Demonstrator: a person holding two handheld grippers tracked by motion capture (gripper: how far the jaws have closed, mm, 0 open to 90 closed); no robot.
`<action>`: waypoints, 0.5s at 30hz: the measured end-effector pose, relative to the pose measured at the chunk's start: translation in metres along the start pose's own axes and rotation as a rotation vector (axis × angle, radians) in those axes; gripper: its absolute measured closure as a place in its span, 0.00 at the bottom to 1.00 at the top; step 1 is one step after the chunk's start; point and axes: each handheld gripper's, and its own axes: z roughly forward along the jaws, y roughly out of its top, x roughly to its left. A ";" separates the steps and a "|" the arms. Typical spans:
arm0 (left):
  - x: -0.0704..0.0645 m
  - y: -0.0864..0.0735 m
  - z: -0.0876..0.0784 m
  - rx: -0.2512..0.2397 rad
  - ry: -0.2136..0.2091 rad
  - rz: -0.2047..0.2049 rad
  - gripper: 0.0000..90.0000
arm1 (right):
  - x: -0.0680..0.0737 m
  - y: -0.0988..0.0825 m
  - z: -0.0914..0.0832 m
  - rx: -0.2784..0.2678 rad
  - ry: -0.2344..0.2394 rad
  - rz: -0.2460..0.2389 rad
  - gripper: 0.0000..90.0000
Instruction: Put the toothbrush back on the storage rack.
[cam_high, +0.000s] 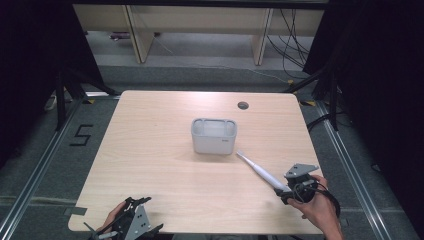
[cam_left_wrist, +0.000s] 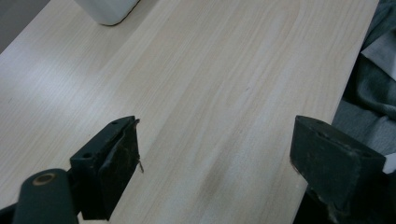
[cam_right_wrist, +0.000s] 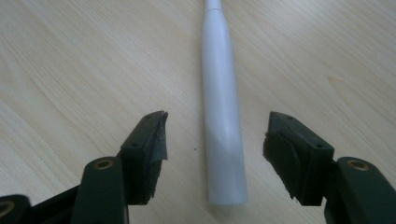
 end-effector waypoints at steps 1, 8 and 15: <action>0.000 0.000 0.000 0.000 0.000 0.001 0.17 | 0.001 0.002 0.002 0.008 0.009 0.018 0.46; -0.001 0.000 0.001 -0.018 0.011 -0.004 0.17 | -0.002 0.015 0.013 0.028 0.013 -0.009 0.49; -0.001 0.000 0.001 -0.008 0.005 -0.006 0.17 | -0.006 0.029 0.021 0.063 0.026 -0.008 0.54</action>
